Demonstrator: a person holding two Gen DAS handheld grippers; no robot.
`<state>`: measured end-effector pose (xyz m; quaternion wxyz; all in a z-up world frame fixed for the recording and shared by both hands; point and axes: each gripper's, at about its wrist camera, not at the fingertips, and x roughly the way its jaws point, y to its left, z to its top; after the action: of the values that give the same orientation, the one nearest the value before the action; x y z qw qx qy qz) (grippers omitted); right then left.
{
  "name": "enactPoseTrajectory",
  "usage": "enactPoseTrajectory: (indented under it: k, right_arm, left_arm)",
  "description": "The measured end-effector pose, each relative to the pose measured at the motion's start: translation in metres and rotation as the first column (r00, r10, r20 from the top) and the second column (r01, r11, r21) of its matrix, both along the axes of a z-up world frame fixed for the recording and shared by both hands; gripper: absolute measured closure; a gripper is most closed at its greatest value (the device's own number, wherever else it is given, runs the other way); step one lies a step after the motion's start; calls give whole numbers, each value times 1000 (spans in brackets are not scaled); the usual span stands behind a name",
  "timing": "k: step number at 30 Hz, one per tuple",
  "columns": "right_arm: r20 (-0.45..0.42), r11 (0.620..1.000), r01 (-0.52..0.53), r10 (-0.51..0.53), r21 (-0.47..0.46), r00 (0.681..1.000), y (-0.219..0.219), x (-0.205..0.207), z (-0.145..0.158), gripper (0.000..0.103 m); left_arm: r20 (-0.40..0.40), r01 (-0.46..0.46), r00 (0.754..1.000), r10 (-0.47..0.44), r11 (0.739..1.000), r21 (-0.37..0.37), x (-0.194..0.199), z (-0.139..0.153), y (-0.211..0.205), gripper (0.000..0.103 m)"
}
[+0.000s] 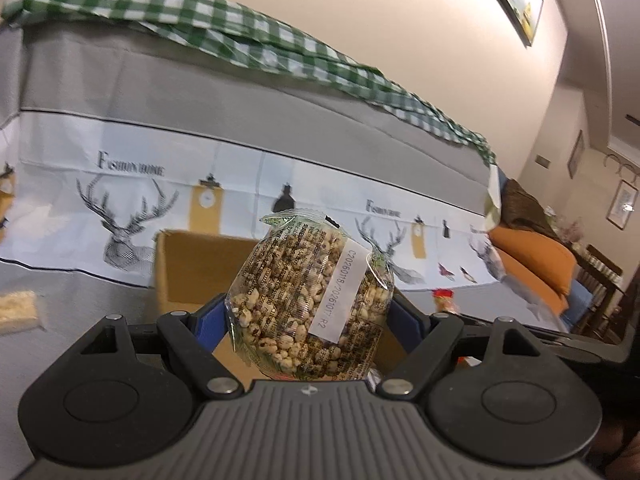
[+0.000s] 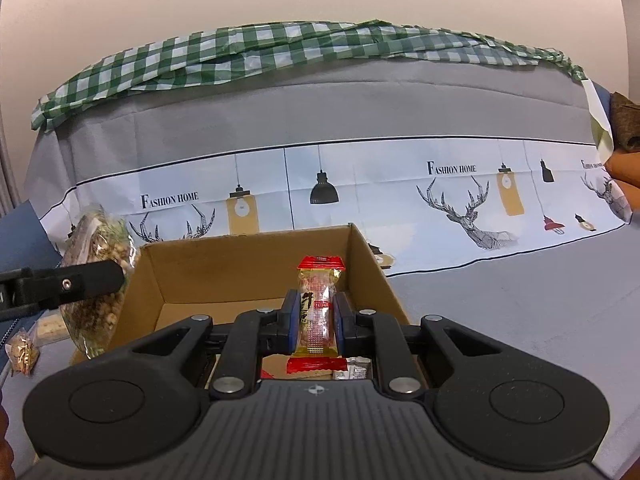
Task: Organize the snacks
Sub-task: 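Open both tools over the box to drop nut pack and red bar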
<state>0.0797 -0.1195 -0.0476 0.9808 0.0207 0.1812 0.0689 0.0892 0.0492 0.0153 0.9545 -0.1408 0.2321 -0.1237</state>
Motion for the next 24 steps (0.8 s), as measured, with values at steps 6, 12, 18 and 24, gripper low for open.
enactPoseTrajectory:
  k: [6,12,18,24]
  right_arm:
    - [-8,1000,12,-12,-7,1000,3,3,0,85]
    - [-11,1000,13,-13,-10,1000,6,4,0,85]
    - [-14,1000,15,-15,-16,1000,7,4,-1,85]
    - [-20,1000,23,-23,-13,1000,6,5,-1,85]
  left_arm:
    - [-4,38,999,-38,999,-12,1,-1,-4,17]
    - [-3,46,999,-46,999,-9,0,-2,-5,17]
    - [-10,46,999,-46,999,-13,3,-2,-5,17]
    - [-13,52,999,-52,999,-9,4,-3,-7,17]
